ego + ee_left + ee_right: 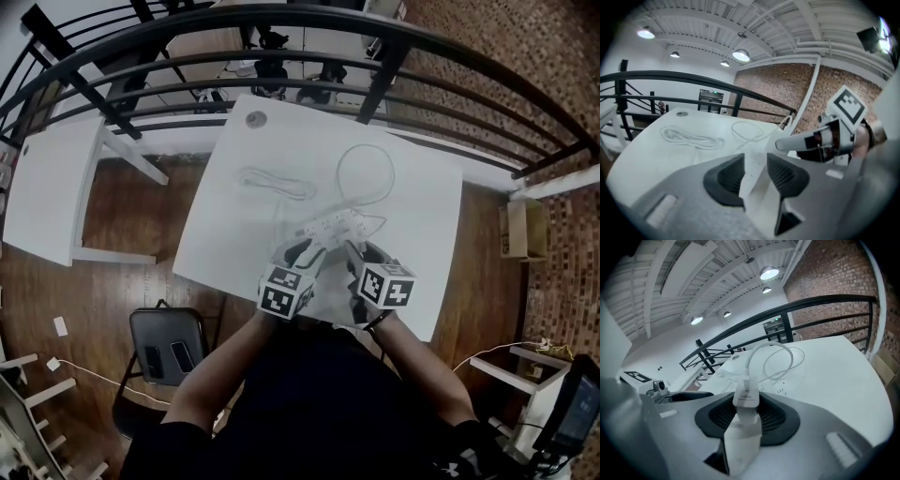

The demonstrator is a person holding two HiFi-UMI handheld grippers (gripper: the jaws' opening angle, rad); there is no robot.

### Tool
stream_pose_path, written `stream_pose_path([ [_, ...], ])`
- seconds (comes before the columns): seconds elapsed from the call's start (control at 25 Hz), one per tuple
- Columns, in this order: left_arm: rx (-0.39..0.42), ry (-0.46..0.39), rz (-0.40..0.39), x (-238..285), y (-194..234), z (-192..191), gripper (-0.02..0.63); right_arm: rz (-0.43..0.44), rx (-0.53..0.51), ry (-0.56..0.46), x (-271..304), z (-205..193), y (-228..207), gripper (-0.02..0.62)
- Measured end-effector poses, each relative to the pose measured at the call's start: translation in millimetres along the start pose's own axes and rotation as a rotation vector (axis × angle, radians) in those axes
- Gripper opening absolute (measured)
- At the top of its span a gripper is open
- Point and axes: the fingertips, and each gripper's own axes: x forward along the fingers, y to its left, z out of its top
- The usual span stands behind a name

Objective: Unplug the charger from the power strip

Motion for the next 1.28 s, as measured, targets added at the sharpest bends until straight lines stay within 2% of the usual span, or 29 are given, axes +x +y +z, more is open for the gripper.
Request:
stream_pose_path([
  [0.2,-0.086,-0.043,-0.007,-24.6,-6.1,15.7,0.147,0.032,0.107,-0.028,-12.6,-0.2,-10.2,0.143],
  [0.52,-0.090,-0.086,0.006,-52.7,-11.4,19.9,0.146,0.089,0.260,-0.044,-31.4,-5.2,-29.5,0.143],
  [1.0,-0.140,-0.032,0.006,-65.2,-25.3,-0.2,0.146,0.096,0.469,-0.036,-37.1,-29.0,-76.7,0.143],
  [1.28,-0.149,-0.025,0.018,-61.5,-28.7,-4.5,0.146,0.064,0.502,-0.005,-27.4,-48.5,-100.1,0.143],
])
